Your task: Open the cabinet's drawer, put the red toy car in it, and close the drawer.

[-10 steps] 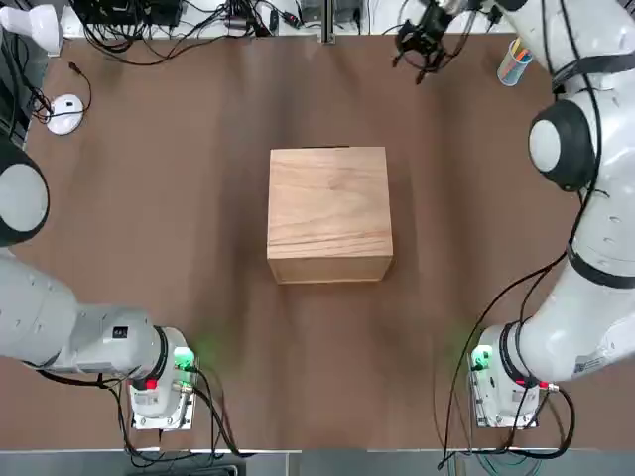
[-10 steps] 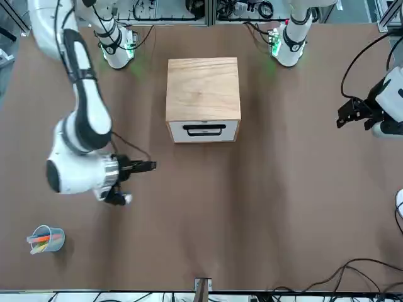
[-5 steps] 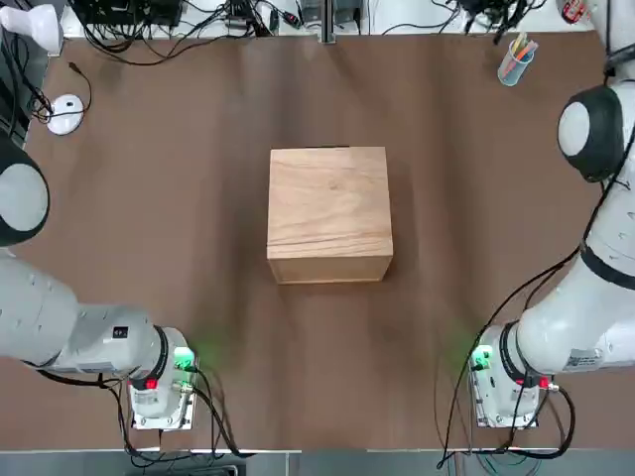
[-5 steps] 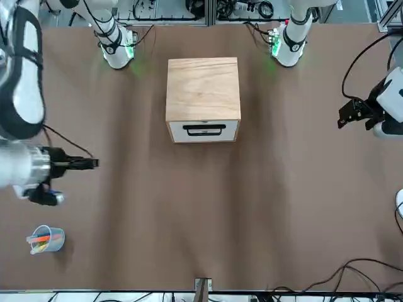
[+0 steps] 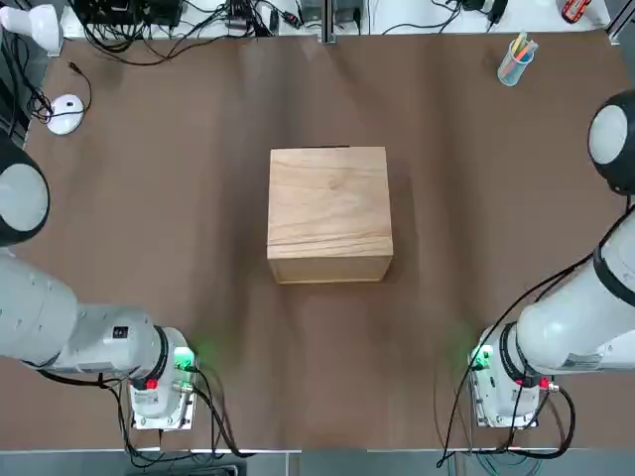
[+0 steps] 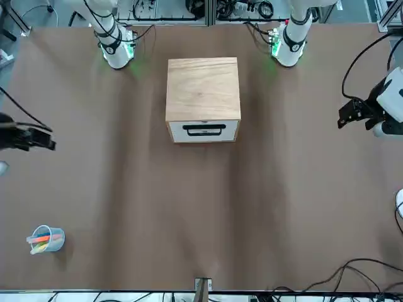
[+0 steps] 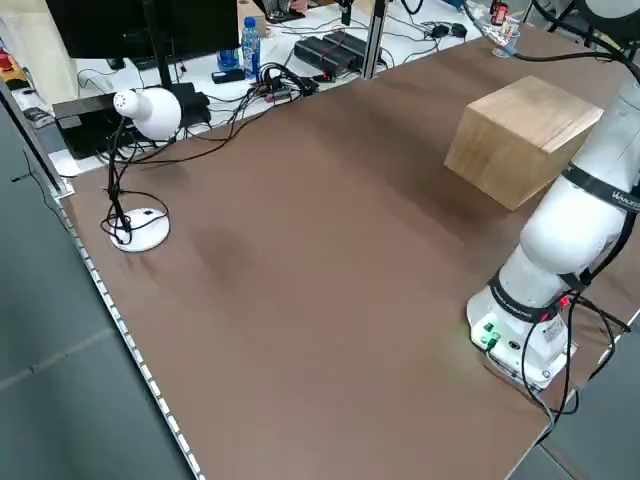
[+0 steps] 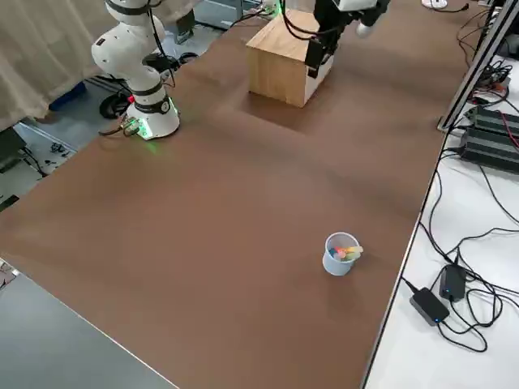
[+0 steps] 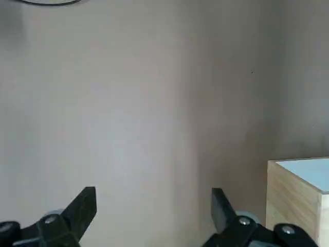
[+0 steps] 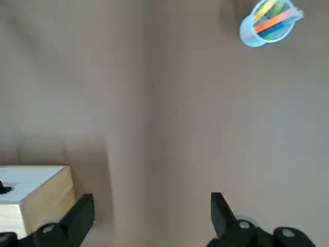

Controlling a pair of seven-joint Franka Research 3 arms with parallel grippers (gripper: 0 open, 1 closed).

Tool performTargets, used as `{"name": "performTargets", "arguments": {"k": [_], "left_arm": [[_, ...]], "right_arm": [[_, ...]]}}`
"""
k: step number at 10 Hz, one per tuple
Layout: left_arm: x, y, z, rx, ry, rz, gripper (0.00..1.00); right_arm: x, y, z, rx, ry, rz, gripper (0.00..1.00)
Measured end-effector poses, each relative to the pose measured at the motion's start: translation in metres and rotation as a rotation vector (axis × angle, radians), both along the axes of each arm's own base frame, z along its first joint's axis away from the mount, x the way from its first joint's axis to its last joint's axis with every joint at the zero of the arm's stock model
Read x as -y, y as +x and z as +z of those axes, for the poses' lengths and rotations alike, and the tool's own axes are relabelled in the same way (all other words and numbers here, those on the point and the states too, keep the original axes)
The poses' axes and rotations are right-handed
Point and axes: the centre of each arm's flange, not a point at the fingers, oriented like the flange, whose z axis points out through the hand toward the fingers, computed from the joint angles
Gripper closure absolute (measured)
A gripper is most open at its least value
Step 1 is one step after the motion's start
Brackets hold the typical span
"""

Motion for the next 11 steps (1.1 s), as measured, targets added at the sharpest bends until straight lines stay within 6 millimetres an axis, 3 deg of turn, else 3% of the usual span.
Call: {"name": "performTargets", "arguments": {"k": [1,3,6,11], "left_arm": [[0.0,0.0,0.0,0.0,0.0,0.0,0.01],[0.0,0.0,0.0,0.0,0.0,0.001,0.01],[0.0,0.0,0.0,0.0,0.0,0.001,0.01],[0.0,0.0,0.0,0.0,0.0,0.002,0.01]], "right_arm": [[0.011,-0.01,0.013,0.002,0.002,-0.003,0.0],[0.009,-0.034,0.032,0.02,0.005,0.002,0.0],[-0.002,-0.062,0.035,0.037,-0.006,0.007,0.0],[0.006,-0.067,0.037,0.044,-0.01,-0.01,0.0]]}}
